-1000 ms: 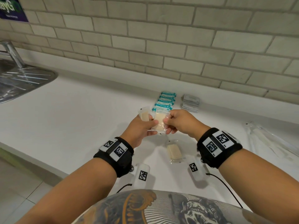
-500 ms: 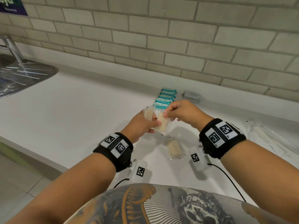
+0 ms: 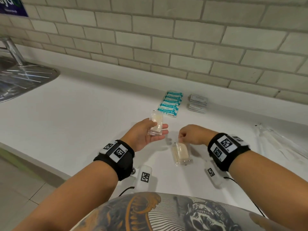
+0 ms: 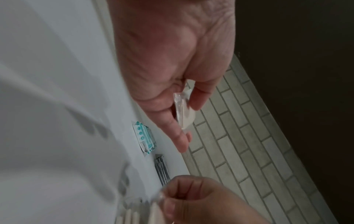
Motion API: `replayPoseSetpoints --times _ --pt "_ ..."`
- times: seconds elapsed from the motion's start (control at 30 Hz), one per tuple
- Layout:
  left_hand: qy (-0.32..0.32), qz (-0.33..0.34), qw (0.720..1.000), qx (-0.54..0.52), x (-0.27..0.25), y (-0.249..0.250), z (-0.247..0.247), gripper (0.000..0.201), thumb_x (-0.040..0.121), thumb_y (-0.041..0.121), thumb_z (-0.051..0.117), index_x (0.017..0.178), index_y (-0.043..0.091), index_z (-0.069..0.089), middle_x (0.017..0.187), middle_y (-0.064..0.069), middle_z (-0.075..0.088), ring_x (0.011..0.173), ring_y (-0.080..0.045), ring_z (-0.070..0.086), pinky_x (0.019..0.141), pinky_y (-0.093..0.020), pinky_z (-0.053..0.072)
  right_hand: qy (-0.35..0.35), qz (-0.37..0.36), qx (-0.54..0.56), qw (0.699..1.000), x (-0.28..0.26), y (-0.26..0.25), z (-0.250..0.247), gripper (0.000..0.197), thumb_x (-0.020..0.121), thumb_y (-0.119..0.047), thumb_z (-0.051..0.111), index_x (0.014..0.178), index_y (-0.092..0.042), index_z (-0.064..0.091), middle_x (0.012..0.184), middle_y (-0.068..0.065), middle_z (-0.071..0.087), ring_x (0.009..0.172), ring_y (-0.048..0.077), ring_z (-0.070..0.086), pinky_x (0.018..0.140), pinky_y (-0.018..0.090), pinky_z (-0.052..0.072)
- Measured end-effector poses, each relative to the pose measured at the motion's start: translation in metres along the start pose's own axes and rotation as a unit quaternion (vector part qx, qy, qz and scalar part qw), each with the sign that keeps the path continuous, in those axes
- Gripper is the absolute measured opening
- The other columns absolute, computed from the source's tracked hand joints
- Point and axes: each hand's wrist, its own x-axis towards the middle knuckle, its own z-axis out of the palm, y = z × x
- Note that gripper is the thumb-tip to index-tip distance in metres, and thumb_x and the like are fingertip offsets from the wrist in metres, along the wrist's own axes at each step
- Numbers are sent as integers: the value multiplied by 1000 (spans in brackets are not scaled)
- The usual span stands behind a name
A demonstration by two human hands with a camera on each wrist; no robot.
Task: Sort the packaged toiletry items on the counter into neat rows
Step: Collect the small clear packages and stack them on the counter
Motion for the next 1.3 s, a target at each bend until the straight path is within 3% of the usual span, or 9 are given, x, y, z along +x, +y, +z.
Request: replayPoseSetpoints --times 0.1,0.27,0.43,0.57,0.67,0.9,1.0,1.13,1.3 --pt "10 15 999 38 -1 0 0 22 100 8 40 120 9 49 116 -17 67 104 -32 66 79 -37 58 69 -4 64 996 6 2 7 30 91 -30 61 119 -19 64 114 -2 62 101 16 57 86 25 43" --pt "9 12 997 77 3 -6 3 22 100 15 44 121 16 50 109 -5 68 98 -21 67 75 -32 53 176 -62 322 928 -4 -20 -16 9 88 -25 68 92 -17 71 86 -7 68 74 9 61 67 22 47" --pt "-3 29 992 125 6 -5 11 20 100 17 45 118 20 53 106 -2 64 96 -17 62 77 -28 48 202 -64 296 931 -4 -30 -23 8 84 -17 69 76 -19 69 82 3 71 71 13 60 67 30 50" --pt "23 54 987 149 7 -1 11 8 97 13 51 99 17 57 100 -4 66 88 -16 62 77 -28 50 213 -73 280 933 -8 -29 -23 6 83 -12 62 81 -6 63 76 3 63 71 17 57 64 27 46" --pt "34 75 983 162 6 -1 11 7 93 9 57 93 15 59 95 -6 67 84 -18 63 77 -30 51 192 -73 298 932 -9 -29 -23 3 86 -15 62 83 -14 61 84 4 64 73 18 61 70 34 51" --pt "40 77 970 227 4 -5 19 11 87 5 64 94 14 62 90 -1 67 82 -15 63 80 -29 50 241 -69 247 936 -13 -25 -29 11 88 -18 62 81 -11 67 81 -2 65 74 14 58 69 29 48" --pt "54 62 964 252 4 -6 20 16 89 12 63 105 15 62 97 2 65 90 -14 63 84 -29 49 271 -41 73 959 -17 -23 -30 19 94 -20 46 83 -11 59 88 2 59 76 21 56 62 30 42" --pt "81 27 949 302 4 -11 18 13 92 18 56 104 16 62 103 2 63 92 -14 63 80 -27 50 189 -22 138 972 -21 -11 -29 17 97 -20 49 88 -10 60 84 0 58 74 17 51 59 25 38" --pt "63 -109 929 348 6 -29 22 4 94 14 55 94 10 56 83 -6 62 68 -16 61 65 -27 52 105 19 64 992 -9 -3 10 16 93 -23 57 105 -16 65 111 3 66 97 19 58 83 29 44"
